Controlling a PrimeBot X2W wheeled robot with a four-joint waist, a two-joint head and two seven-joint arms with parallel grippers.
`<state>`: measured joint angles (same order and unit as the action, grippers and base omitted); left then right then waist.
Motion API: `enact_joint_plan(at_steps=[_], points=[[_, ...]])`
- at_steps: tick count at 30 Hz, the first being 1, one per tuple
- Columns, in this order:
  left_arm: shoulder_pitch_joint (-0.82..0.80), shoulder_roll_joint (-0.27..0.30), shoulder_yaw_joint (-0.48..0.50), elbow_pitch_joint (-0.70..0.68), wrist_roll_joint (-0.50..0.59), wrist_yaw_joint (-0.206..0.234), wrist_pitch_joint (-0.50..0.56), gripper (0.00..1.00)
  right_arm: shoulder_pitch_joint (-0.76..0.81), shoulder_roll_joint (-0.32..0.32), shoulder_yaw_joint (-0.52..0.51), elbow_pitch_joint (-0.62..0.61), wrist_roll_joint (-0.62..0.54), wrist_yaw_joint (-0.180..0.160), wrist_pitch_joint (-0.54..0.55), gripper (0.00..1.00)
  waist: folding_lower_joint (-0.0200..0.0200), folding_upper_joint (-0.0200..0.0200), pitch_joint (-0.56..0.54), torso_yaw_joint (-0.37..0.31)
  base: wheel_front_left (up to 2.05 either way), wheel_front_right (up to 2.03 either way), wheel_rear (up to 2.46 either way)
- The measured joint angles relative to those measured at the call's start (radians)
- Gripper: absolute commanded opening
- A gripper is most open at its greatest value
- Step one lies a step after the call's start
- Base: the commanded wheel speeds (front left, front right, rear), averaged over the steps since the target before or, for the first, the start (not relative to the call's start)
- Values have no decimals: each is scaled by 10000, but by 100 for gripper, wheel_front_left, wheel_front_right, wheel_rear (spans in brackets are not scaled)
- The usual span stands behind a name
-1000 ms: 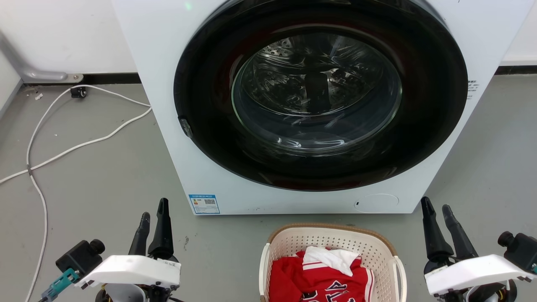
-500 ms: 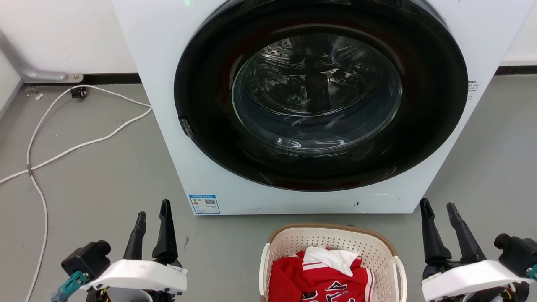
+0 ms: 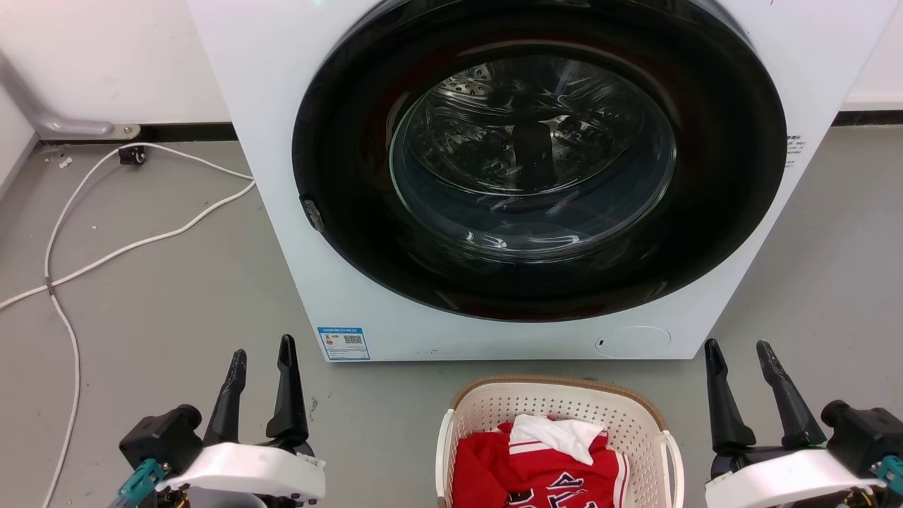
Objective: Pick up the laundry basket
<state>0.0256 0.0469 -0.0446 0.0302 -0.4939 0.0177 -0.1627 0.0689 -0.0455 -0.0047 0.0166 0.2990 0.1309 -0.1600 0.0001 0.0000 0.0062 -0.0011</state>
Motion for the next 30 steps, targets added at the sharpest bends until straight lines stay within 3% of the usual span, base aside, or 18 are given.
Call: enact_joint_plan(at_steps=[30], points=[[396, 13, 33, -263, 2847, 86, -706, 100, 400, -13, 77, -173, -3321, 0, -729, 100, -1, 0, 83, 13, 0, 0, 0]])
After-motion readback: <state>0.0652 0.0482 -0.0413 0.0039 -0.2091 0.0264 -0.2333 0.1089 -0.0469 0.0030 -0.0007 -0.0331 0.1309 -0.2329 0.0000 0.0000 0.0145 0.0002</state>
